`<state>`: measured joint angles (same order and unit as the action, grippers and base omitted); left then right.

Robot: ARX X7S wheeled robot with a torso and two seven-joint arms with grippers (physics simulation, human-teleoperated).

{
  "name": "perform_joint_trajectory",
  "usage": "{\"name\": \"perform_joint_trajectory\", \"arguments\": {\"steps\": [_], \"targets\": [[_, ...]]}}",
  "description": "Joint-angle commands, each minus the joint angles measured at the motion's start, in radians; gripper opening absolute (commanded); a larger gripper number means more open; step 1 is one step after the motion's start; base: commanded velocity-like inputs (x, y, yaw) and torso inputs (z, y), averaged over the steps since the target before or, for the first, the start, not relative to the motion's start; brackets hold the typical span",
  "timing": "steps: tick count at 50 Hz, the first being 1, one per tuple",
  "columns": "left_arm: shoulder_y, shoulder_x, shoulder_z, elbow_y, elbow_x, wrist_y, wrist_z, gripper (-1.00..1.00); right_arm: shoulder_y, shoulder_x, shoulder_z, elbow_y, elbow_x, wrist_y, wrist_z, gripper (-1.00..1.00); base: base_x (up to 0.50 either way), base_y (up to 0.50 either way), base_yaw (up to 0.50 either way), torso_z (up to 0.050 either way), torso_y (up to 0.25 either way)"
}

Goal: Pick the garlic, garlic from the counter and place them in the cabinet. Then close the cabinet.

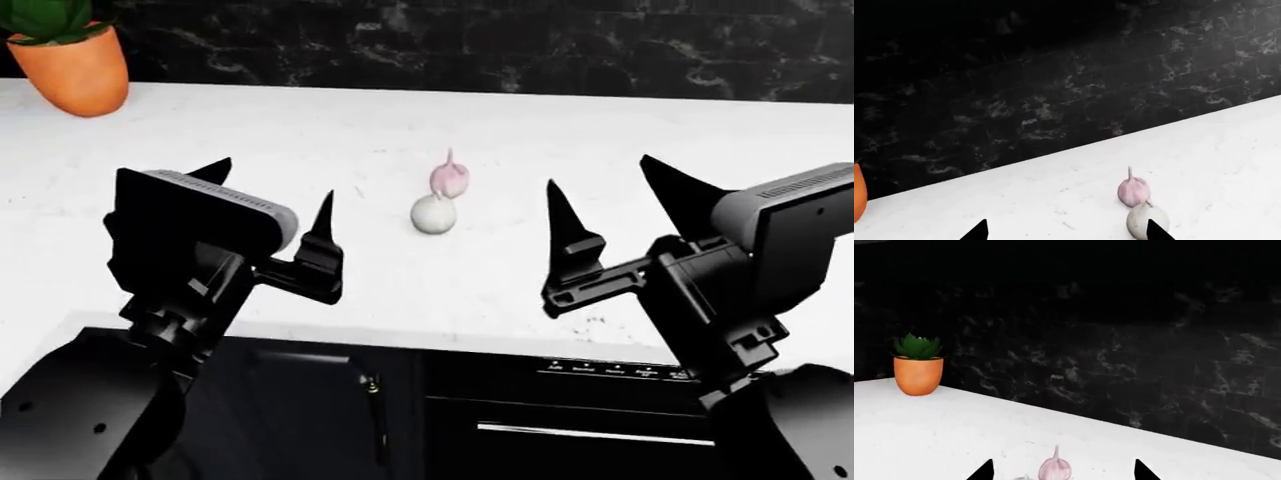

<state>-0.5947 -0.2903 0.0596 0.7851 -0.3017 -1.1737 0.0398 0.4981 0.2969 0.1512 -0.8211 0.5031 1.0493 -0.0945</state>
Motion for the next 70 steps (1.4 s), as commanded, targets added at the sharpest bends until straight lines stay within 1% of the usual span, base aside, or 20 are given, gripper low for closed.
{"name": "perform_joint_trajectory", "arguments": {"steps": [1, 10, 15, 20, 30, 36, 43, 54, 60, 70], "targets": [[-0.065, 0.024, -0.052, 0.055, -0.053, -0.122, 0.003, 1.0, 0.054, 0.012, 0.057, -0.053, 0.079, 0.114, 0.012, 1.0, 0.06, 0.0, 0.0, 0.0, 0.0], [-0.159, 0.024, -0.044, 0.065, -0.085, -0.203, 0.013, 1.0, 0.178, 0.03, 0.122, -0.095, 0.175, 0.285, 0.033, 1.0, 0.15, 0.01, 0.0, 0.0, 0.0], [-0.204, 0.009, -0.035, 0.052, -0.098, -0.232, 0.024, 1.0, 0.23, 0.041, 0.151, -0.103, 0.218, 0.345, 0.032, 1.0, 0.23, 0.02, 0.0, 0.0, 0.0], [-0.227, 0.0, -0.042, 0.048, -0.109, -0.255, 0.03, 1.0, 0.231, 0.047, 0.149, -0.096, 0.225, 0.34, 0.029, 1.0, 0.24, 0.02, 0.0, 0.0, 0.0], [-0.2, -0.013, -0.055, 0.055, -0.117, -0.239, 0.034, 1.0, 0.225, 0.066, 0.13, -0.089, 0.215, 0.315, 0.039, 1.0, 0.23, 0.13, 0.0, 0.0, 0.0], [-0.22, -0.013, -0.049, 0.064, -0.125, -0.26, 0.028, 1.0, 0.228, 0.076, 0.127, -0.072, 0.203, 0.298, 0.048, 1.0, 0.3, 0.08, 0.0, 0.0, 0.0], [-0.25, -0.02, -0.027, 0.06, -0.131, -0.276, 0.024, 1.0, 0.257, 0.078, 0.16, -0.058, 0.234, 0.348, 0.056, 1.0, 0.24, 0.03, 0.0, 0.0, 0.0], [-0.307, -0.029, -0.02, 0.062, -0.155, -0.327, 0.025, 1.0, 0.303, 0.107, 0.152, -0.05, 0.259, 0.396, 0.069, 1.0, 0.21, 0.12, 0.0, 0.0, 0.0], [-0.328, -0.026, -0.011, 0.068, -0.169, -0.349, 0.019, 1.0, 0.334, 0.09, 0.189, -0.032, 0.28, 0.446, 0.1, 1.0, 0.08, 0.03, -0.02, 0.0, 0.003], [-0.35, -0.041, 0.012, 0.045, -0.193, -0.361, 0.021, 1.0, 0.34, 0.097, 0.174, -0.013, 0.33, 0.484, 0.106, 1.0, 0.0, 0.0, -0.42, 0.0, 0.0]]}}
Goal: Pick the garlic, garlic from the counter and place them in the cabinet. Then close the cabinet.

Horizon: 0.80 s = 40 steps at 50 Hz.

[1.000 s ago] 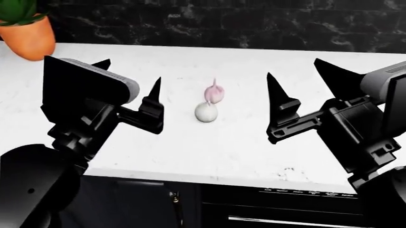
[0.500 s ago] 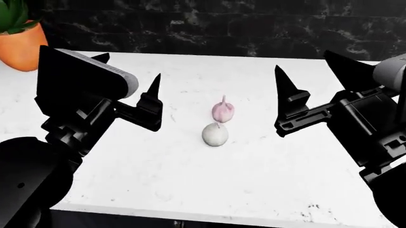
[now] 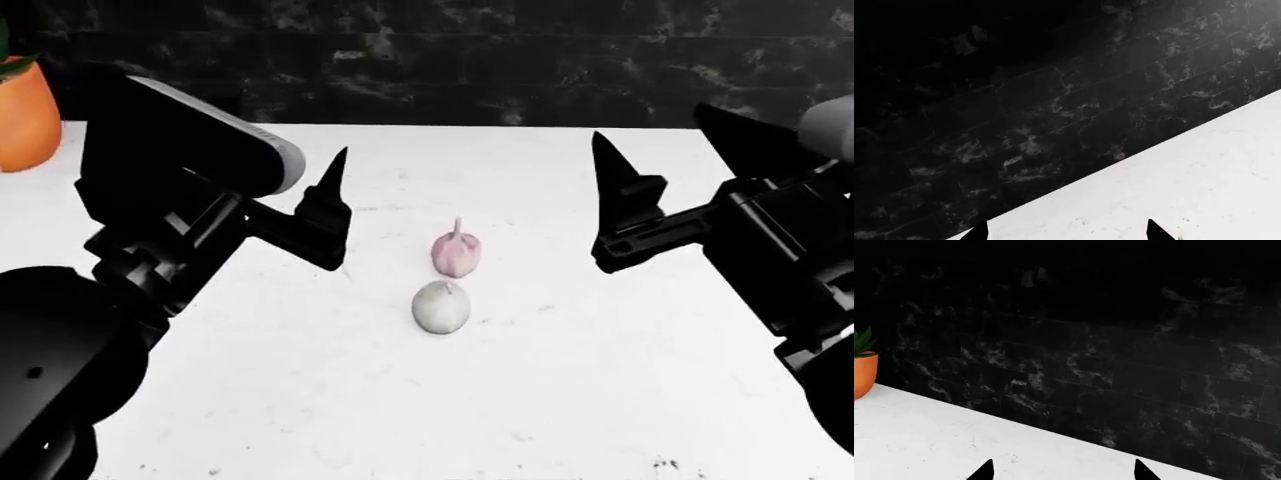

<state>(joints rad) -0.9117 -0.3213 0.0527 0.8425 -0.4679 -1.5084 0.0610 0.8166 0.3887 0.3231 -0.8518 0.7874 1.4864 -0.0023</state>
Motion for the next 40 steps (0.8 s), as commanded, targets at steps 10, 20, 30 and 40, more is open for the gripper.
{"name": "perform_joint_trajectory", "arguments": {"steps": [10, 20, 30, 40], "targets": [[-0.071, -0.018, 0.009, -0.019, -0.054, -0.042, -0.009, 1.0, 0.062, 0.037, -0.02, 0.029, 0.113, 0.069, 0.031, 1.0, 0.07, 0.0, -0.01, 0.0, 0.0], [-0.072, -0.035, -0.002, -0.017, -0.091, -0.045, -0.028, 1.0, 0.097, 0.05, -0.028, 0.048, 0.188, 0.066, 0.077, 1.0, 0.26, 0.01, 0.0, 0.0, 0.0], [-0.073, -0.049, -0.007, -0.02, -0.142, -0.041, -0.062, 1.0, 0.089, 0.074, -0.054, 0.064, 0.203, 0.024, 0.095, 1.0, 0.27, 0.01, 0.0, 0.0, 0.0], [-0.068, -0.057, 0.003, -0.029, -0.161, -0.026, -0.082, 1.0, 0.082, 0.099, -0.079, 0.069, 0.199, 0.0, 0.111, 1.0, 0.09, 0.08, 0.0, 0.0, 0.001]]}}
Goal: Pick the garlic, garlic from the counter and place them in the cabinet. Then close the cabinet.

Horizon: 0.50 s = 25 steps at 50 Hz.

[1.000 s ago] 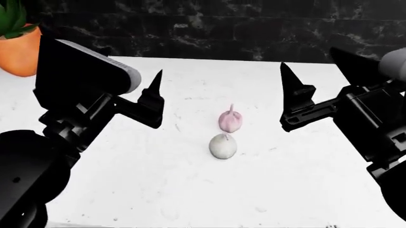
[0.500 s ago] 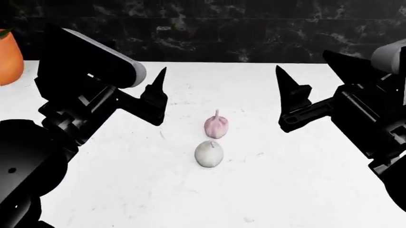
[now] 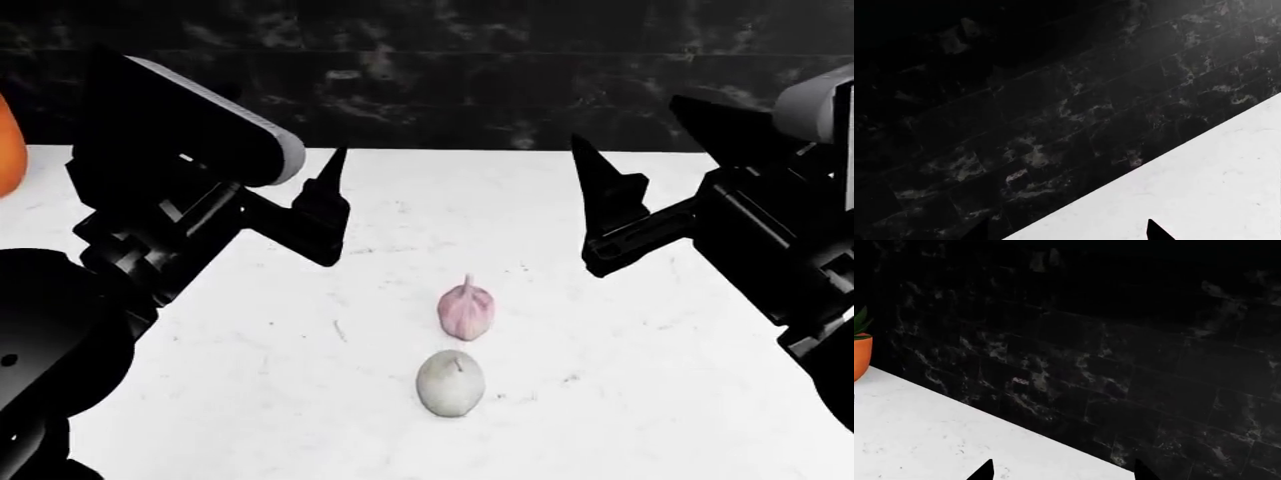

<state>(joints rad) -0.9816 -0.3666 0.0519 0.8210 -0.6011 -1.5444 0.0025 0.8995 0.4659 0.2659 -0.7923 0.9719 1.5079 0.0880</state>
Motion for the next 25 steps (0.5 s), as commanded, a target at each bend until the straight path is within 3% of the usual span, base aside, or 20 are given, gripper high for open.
{"name": "perform_joint_trajectory", "arguments": {"steps": [1, 14, 25], "targets": [[0.002, -0.012, 0.005, -0.007, -0.029, 0.011, -0.025, 1.0, 0.001, 0.015, -0.01, 0.014, 0.021, -0.016, 0.029, 1.0, 0.02, 0.0, 0.0, 0.0, 0.0], [0.024, -0.031, 0.015, -0.001, -0.064, 0.029, -0.035, 1.0, 0.007, 0.017, -0.001, 0.034, 0.06, -0.006, 0.06, 1.0, 0.03, 0.0, 0.0, 0.0, 0.0], [0.037, -0.047, -0.023, 0.05, -0.266, -0.016, 0.029, 1.0, 0.013, 0.029, -0.016, 0.062, 0.062, -0.028, 0.078, 1.0, 0.0, 0.0, 0.0, 0.0, 0.0]]}}
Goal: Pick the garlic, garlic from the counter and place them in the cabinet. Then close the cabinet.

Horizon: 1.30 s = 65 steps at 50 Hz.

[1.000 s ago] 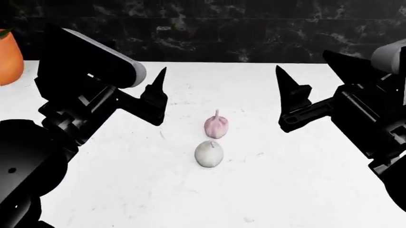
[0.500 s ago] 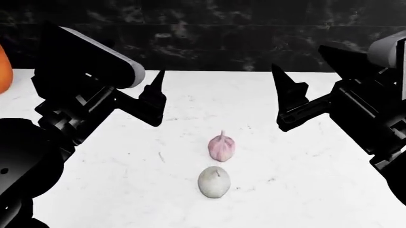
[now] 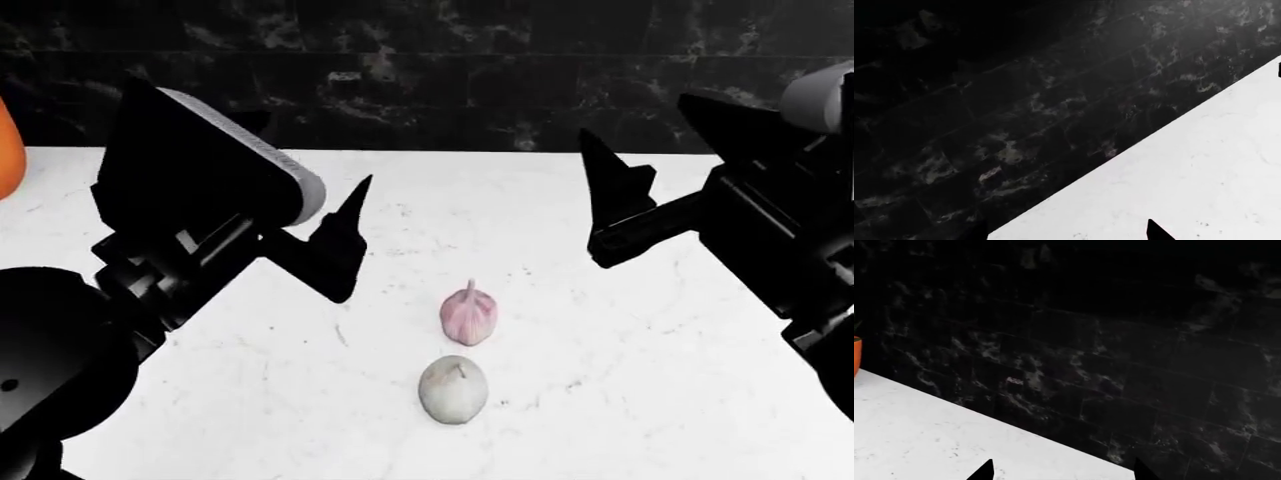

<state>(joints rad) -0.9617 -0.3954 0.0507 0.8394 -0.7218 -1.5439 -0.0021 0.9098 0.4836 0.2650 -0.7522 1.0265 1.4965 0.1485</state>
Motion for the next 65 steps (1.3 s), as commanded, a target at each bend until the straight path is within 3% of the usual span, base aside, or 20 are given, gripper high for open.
{"name": "perform_joint_trajectory", "arguments": {"steps": [1, 22, 30, 42, 65], "targets": [[0.02, -0.019, -0.026, 0.034, -0.165, -0.015, 0.035, 1.0, 0.0, 0.014, -0.02, 0.024, 0.004, -0.023, 0.018, 1.0, 0.0, 0.0, 0.0, 0.0, 0.0], [0.07, -0.069, -0.016, 0.059, -0.428, 0.013, 0.048, 1.0, -0.027, 0.037, -0.063, 0.032, -0.014, -0.083, 0.036, 1.0, 0.0, 0.0, 0.0, 0.0, 0.0], [0.099, -0.087, 0.032, 0.066, -0.436, 0.051, 0.064, 1.0, -0.029, 0.043, -0.066, 0.033, -0.006, -0.091, 0.045, 1.0, 0.0, 0.0, 0.0, 0.0, 0.0], [0.152, -0.097, 0.006, 0.077, -0.572, 0.086, 0.097, 1.0, -0.033, 0.05, -0.076, 0.042, -0.006, -0.109, 0.051, 1.0, 0.0, 0.0, 0.0, 0.0, 0.0], [0.262, -0.114, 0.269, 0.014, -0.257, 0.262, 0.209, 1.0, -0.057, 0.065, -0.085, 0.047, -0.003, -0.144, 0.057, 1.0, 0.0, 0.0, 0.0, 0.0, 0.0]]}}
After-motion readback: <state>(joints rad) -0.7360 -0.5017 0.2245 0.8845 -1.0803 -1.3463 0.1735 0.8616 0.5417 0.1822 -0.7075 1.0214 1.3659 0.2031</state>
